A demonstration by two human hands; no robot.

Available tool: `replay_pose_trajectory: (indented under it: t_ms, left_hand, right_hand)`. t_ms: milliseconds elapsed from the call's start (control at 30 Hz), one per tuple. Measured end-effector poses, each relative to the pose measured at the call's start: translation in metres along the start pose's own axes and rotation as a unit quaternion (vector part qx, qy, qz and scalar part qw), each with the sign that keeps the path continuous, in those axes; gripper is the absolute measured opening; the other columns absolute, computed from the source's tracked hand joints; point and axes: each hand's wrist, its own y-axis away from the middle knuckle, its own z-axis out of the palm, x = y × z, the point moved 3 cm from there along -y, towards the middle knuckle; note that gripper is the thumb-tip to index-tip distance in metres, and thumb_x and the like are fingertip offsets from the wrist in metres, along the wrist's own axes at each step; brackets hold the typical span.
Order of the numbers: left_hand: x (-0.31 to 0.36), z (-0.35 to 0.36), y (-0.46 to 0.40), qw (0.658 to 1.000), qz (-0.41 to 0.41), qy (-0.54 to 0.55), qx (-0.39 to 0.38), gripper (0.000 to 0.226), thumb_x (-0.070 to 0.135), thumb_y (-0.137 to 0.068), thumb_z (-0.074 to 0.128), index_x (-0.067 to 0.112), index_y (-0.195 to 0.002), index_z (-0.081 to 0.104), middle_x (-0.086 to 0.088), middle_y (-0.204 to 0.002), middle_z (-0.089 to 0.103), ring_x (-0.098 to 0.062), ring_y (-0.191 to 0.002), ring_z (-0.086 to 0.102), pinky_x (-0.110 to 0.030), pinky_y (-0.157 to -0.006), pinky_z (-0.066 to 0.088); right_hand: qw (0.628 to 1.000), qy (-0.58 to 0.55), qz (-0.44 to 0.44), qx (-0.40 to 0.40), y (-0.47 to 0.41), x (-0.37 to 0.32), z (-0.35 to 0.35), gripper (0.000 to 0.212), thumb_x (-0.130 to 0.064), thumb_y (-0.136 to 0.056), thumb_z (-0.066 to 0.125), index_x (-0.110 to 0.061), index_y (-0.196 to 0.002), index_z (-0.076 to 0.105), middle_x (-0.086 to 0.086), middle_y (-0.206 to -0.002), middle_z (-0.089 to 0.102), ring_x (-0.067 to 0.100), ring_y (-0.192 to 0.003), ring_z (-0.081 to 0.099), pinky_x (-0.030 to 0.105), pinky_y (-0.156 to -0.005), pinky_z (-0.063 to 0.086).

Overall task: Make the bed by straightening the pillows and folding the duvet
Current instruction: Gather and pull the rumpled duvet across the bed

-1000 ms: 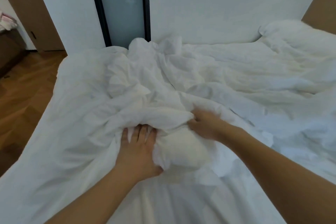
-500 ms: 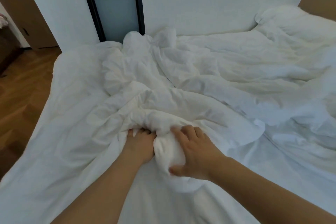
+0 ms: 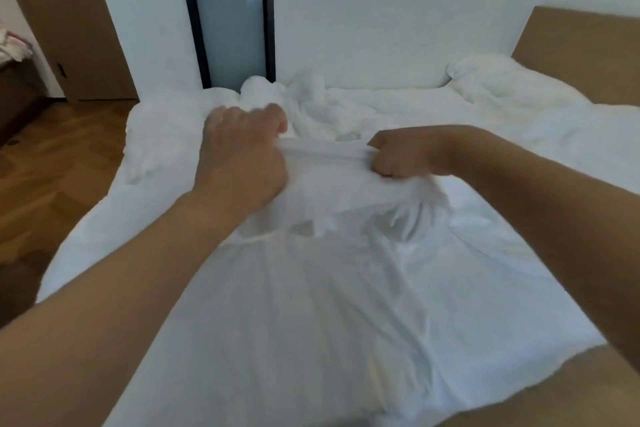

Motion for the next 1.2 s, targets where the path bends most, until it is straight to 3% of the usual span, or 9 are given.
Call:
replay_pose_trajectory:
  t_ms: [100,233,333,500,667,800,933,1100,1200]
  left_hand:
    - [0.028,0.003,0.036,0.993,0.056,0.033,0.098,0.024,0.020,-0.072,0.057,0.010,-0.092,0.048,-0.008,-0.085,0.049,-0.031,-0.075,0.049,-0.040,-0.066,0.042]
    - [0.022,0.102,0.129,0.941,-0.021,-0.015,-0.337,0.096,0.081,-0.062,0.037,0.023,-0.139,0.034,-0.006,-0.142,0.037,-0.028,-0.130,0.038,-0.044,-0.107,0.031]
    - [-0.010,0.148,0.173,0.887,-0.069,-0.124,-0.439,0.109,0.078,-0.071,0.046,0.028,-0.154,-0.004,-0.009,-0.161,-0.012,-0.027,-0.148,-0.006,-0.060,-0.110,-0.013]
    - [-0.023,0.162,0.137,0.928,-0.119,-0.063,-0.348,0.033,0.038,-0.084,0.060,0.022,-0.113,0.063,-0.007,-0.118,0.064,-0.029,-0.109,0.061,-0.044,-0.093,0.047]
    - [-0.038,0.111,0.030,0.846,-0.243,0.179,-0.439,0.023,0.005,-0.086,0.054,0.006,-0.105,0.067,-0.011,-0.099,0.066,-0.021,-0.076,0.057,-0.021,-0.056,0.045]
    - [-0.038,0.093,0.008,0.858,-0.153,0.098,-0.480,0.033,0.012,-0.078,0.062,0.010,-0.111,0.058,-0.006,-0.104,0.059,-0.021,-0.090,0.057,-0.028,-0.068,0.043]
    - [-0.058,0.130,0.051,0.970,-0.017,-0.182,-0.158,0.019,0.016,-0.079,0.062,0.008,-0.094,0.054,-0.012,-0.088,0.057,-0.031,-0.077,0.056,-0.035,-0.064,0.035]
    - [-0.103,0.161,0.078,0.969,-0.140,0.042,-0.200,0.029,0.023,-0.092,0.050,0.015,-0.066,0.039,-0.004,-0.068,0.052,-0.030,-0.066,0.052,-0.033,-0.056,0.031]
    - [-0.103,0.161,0.080,0.952,-0.162,0.076,-0.247,0.033,0.027,-0.097,0.044,0.015,-0.066,0.047,-0.003,-0.072,0.056,-0.030,-0.074,0.056,-0.033,-0.061,0.038]
  right_hand:
    - [0.991,0.122,0.061,-0.009,0.013,0.027,-0.022,0.020,-0.008,-0.089,0.041,-0.002,-0.094,0.059,0.013,-0.091,0.060,0.028,-0.081,0.060,0.031,-0.064,0.045]
    - [0.978,0.175,0.116,-0.008,0.009,0.073,0.023,0.031,-0.016,-0.091,0.049,-0.010,-0.119,0.062,0.011,-0.120,0.062,0.027,-0.100,0.060,0.027,-0.078,0.043]
    - [0.965,0.210,0.159,0.022,0.005,0.102,0.062,0.042,-0.017,-0.090,0.046,-0.021,-0.132,0.049,0.006,-0.129,0.053,0.028,-0.107,0.057,0.032,-0.087,0.045]
    - [0.953,0.242,-0.151,0.098,0.007,0.055,0.136,0.088,-0.019,-0.074,0.058,-0.029,-0.151,0.017,0.003,-0.148,0.027,0.023,-0.126,0.040,0.033,-0.105,0.032]
    - [0.987,0.088,0.037,-0.131,-0.016,0.066,0.201,0.129,-0.088,-0.057,0.053,-0.032,-0.151,-0.015,-0.010,-0.161,-0.010,0.023,-0.148,-0.001,0.052,-0.118,0.013]
    - [0.987,0.122,0.032,-0.104,-0.052,0.088,0.217,0.099,-0.072,-0.060,0.056,-0.040,-0.146,0.020,-0.009,-0.153,0.028,0.026,-0.139,0.032,0.051,-0.109,0.031]
    - [0.984,-0.172,0.043,0.001,-0.062,0.064,0.202,0.060,-0.024,-0.084,0.063,-0.025,-0.141,0.043,-0.001,-0.138,0.051,0.018,-0.122,0.052,0.032,-0.103,0.042]
    - [0.926,-0.361,0.056,-0.100,-0.072,0.011,0.223,0.117,-0.069,-0.053,0.080,-0.040,-0.149,0.018,-0.016,-0.144,0.035,0.014,-0.128,0.042,0.038,-0.107,0.038]
    - [0.952,-0.305,0.009,0.001,-0.091,-0.001,0.225,0.083,-0.037,-0.070,0.079,-0.025,-0.142,0.038,-0.009,-0.131,0.049,0.014,-0.119,0.049,0.028,-0.095,0.039]
